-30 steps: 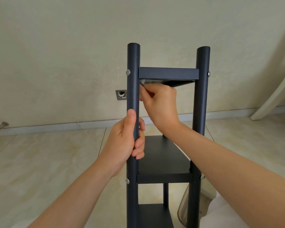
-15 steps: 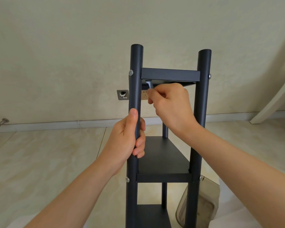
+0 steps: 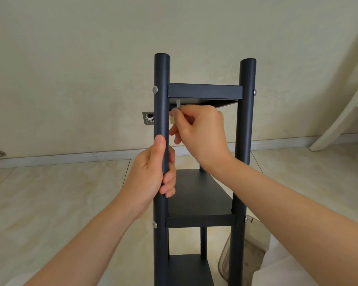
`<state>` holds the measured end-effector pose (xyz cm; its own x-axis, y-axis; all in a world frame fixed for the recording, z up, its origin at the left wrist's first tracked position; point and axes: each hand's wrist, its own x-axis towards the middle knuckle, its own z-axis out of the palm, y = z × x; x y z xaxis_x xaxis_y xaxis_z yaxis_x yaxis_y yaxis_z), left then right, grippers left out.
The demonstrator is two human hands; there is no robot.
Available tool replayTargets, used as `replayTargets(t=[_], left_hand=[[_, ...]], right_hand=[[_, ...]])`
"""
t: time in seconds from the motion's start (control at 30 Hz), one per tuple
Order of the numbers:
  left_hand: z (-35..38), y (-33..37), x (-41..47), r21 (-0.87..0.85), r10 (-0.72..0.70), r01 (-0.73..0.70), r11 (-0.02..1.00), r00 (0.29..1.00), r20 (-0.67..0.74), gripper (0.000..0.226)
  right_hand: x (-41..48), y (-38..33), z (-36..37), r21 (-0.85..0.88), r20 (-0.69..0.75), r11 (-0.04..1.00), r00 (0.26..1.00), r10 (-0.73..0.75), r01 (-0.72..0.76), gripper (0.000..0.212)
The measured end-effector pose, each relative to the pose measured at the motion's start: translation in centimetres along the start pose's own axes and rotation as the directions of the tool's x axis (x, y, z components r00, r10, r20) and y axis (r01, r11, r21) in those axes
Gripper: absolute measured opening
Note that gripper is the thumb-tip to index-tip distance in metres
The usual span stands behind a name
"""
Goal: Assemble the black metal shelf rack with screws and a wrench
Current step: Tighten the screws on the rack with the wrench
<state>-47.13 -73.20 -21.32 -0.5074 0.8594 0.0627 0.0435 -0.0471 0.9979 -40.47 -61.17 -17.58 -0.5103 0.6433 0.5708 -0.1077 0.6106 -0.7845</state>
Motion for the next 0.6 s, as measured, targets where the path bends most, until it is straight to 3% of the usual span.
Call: replayTargets(t=[0.4,0.6], left_hand=[[0.2,0.2,-0.1,-0.008,-0.001,0.001,1.000,0.999,0.043,0.066],[0.0,0.2,-0.2,0.036,0.015,-0.016,0.999,0.999,0.036,0.064]], right_hand=[[1.0,1.6,2.4,-0.014,-0.152,0.983,0.971,-0.182,0.182,0.058],[0.5,1.5,2.0,-0.030,-0.079,0.995,0.992,-0.102,0.100,0.054]])
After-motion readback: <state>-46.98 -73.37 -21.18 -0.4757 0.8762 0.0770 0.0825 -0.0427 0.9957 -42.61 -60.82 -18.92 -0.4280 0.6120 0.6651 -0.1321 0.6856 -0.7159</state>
